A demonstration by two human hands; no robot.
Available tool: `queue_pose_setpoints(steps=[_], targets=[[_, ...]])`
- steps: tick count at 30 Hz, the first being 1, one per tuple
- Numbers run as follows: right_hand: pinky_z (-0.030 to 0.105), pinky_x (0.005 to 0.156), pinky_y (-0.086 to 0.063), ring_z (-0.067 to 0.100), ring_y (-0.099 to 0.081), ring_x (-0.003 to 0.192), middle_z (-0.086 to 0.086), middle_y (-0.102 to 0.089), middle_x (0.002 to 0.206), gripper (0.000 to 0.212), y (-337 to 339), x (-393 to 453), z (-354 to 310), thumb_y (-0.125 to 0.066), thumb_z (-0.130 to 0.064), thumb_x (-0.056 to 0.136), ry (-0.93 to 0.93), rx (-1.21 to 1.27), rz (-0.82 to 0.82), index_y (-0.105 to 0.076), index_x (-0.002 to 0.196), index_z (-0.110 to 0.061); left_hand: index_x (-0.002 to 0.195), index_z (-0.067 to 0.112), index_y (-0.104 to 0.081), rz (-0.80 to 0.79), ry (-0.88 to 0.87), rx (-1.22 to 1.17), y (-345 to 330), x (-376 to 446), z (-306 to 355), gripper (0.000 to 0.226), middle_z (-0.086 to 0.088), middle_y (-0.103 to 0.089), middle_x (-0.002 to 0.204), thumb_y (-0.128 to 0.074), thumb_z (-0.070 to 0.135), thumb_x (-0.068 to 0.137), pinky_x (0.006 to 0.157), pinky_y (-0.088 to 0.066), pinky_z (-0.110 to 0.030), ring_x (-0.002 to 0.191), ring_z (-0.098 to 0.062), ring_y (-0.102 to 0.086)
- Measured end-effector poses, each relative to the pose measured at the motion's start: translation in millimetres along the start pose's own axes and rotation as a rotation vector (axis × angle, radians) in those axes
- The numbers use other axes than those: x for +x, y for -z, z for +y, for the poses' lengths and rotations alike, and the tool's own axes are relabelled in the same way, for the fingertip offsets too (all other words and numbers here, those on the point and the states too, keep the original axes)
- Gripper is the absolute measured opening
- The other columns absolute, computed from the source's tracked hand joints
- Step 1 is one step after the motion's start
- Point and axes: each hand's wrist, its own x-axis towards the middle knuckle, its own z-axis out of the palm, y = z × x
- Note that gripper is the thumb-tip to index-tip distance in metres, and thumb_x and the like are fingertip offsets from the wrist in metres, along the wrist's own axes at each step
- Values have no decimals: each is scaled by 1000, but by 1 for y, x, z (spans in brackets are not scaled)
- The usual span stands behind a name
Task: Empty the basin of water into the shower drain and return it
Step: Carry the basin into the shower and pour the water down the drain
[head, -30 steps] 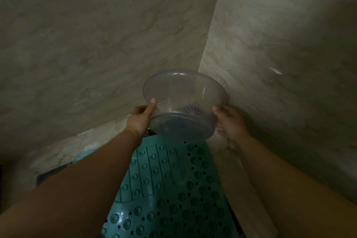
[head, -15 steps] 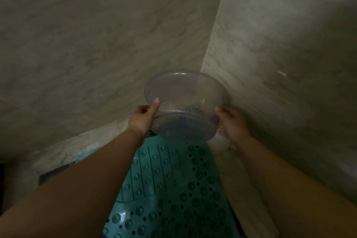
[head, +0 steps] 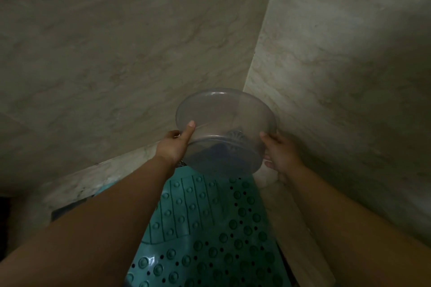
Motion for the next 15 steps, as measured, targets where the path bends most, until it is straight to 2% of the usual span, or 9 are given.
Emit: queue_pose_setpoints(steps=[2,4,8,11,13,15], targets=[[23,58,-46,16,-63,87,3,-64,113,40,-1,-2,0,-57,-44,90,4,15,-9,-59,123,-21,134,12,-52,-13,0,24,2,-1,1,96,-12,-58,134,-53,79,66,88,-47,-34,116,-30,-58],[24,57,-45,17,-63,89,2,-63,111,40,-1,-3,-1,-57,-44,90,9,7,-7,-59,124,-23,136,12,-50,-11,2,24,2,-2,1,96,-12,-56,137,-54,79,67,88,-46,-33,119,-30,-56],[27,62,-47,23,-60,99,5,-61,125,49,-2,-4,-2,-56,-45,90,-2,-18,-24,-54,132,-20,147,16,-30,1,31,20,3,-6,3,98,-11,-45,148,-55,73,72,66,-40,-23,127,-30,-49],[31,73,-52,29,-57,118,7,-50,144,61,-3,-5,-3,-58,-45,88,-16,-19,-14,-43,142,-21,151,21,-20,-8,38,19,6,-10,5,99,-11,-43,149,-56,71,74,55,-37,-21,123,-28,-51],[27,65,-50,30,-55,122,8,-46,147,65,-3,-5,-4,-60,-45,87,-18,-11,-5,-38,145,-24,152,25,-14,-25,48,12,10,-12,6,101,-12,-42,150,-58,69,73,56,-39,-22,118,-26,-53],[26,62,-47,30,-56,121,8,-47,147,68,-4,-5,-3,-61,-44,87,-30,-10,-10,-35,146,-26,153,31,-5,-64,63,14,14,-14,6,105,-12,-40,152,-61,68,72,61,-42,-25,121,-30,-55]])
